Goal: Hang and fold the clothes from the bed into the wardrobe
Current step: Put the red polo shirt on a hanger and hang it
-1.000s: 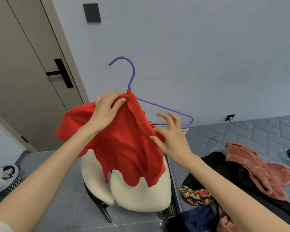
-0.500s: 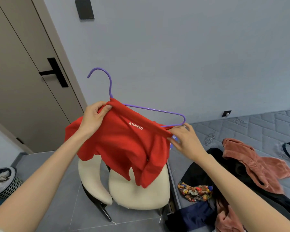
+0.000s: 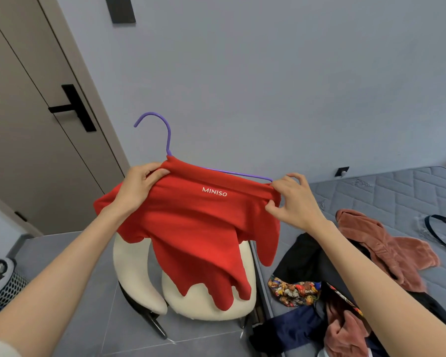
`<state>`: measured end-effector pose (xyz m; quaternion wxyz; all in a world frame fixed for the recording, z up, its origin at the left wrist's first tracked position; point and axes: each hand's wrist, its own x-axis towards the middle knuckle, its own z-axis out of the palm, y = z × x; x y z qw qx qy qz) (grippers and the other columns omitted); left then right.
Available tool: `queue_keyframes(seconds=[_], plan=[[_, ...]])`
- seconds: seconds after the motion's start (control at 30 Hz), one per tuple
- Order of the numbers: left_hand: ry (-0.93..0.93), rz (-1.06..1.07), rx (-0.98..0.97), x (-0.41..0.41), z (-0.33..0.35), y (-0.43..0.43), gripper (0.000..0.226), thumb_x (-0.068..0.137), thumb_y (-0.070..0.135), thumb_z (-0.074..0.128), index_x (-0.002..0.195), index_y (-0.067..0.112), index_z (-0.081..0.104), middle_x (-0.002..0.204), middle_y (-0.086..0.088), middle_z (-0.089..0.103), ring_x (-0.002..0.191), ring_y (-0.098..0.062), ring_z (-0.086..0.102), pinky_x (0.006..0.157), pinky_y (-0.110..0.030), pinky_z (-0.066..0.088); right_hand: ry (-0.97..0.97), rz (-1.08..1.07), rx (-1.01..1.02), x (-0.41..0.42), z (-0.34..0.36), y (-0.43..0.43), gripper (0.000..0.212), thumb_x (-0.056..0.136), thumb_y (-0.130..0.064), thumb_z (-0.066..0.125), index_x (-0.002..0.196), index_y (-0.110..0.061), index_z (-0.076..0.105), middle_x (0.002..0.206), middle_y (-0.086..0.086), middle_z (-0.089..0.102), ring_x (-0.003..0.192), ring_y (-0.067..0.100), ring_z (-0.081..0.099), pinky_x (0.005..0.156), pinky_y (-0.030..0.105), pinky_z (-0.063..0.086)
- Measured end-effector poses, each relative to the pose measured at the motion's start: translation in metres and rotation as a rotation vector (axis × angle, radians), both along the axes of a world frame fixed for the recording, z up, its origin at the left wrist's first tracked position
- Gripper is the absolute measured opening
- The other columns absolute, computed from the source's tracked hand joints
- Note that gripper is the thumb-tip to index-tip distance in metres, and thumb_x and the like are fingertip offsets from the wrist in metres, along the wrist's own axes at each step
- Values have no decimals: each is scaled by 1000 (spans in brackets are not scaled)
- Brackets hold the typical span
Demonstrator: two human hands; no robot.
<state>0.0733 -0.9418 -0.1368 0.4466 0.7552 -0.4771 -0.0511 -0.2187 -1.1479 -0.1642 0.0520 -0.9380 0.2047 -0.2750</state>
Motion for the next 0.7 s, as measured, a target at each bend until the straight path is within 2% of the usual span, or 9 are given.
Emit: queue_keyframes(seconds=[0.07,0.1,0.2,0.27,0.33,0.4,0.47,0.6,0.7], plan=[[-46,-39,99,1,0,3,16,92,30,59,86,41,69,90,30,69,85,12,60,80,-9,44,-2,-14,-13,0,1,-1,17,72,-28,51,71,-11,51,64,-8,46,68,19,51,97,37,33],[-63,-63,156,1,-2,5,13,90,36,59,87,40,71,93,26,70,88,7,63,84,-14,46,5,-12,-24,0,1,-1,18,71,-30,48,70,-12,49,64,-9,44,68,18,49,95,36,32],[-125,-93,202,2,-6,11,29,86,47,54,95,27,71,95,14,71,92,-6,66,86,-33,50,21,27,-24,2,-2,1,17,71,-32,44,70,-15,44,65,-10,40,69,17,46,90,38,34],[-140,-101,177,-2,-6,11,28,88,48,53,98,29,71,97,22,70,92,2,64,84,-27,49,15,70,14,7,-6,6,13,72,-30,44,73,-18,40,69,-10,40,72,14,39,81,39,41],[-150,-116,144,-8,-4,7,27,91,45,52,101,29,71,97,22,70,92,4,63,82,-22,47,-9,111,87,15,-13,12,11,76,-26,45,78,-15,46,85,-3,47,83,16,39,78,36,42],[-201,-134,129,-13,-3,1,22,95,34,53,98,22,71,91,13,70,87,-3,63,80,-27,47,-38,162,218,24,-16,20,17,84,-26,44,93,-16,54,109,1,45,98,17,40,86,29,38],[-299,-170,122,-21,-1,-6,19,96,24,55,95,12,70,82,6,65,79,-10,58,77,-34,44,-68,236,381,33,-13,30,23,91,-31,39,106,-20,53,118,-2,40,101,15,46,89,23,38],[-417,-247,109,-40,9,-21,15,95,24,56,89,14,67,76,15,53,73,-8,45,72,-35,37,-59,333,587,50,-1,55,10,98,-27,40,105,-21,36,102,2,51,88,15,52,84,27,43],[-411,-240,72,-46,11,-28,12,95,22,56,83,24,58,69,17,43,70,-8,36,71,-33,31,-16,354,698,59,14,63,30,89,-10,54,106,-19,31,92,9,61,77,21,56,76,32,45]])
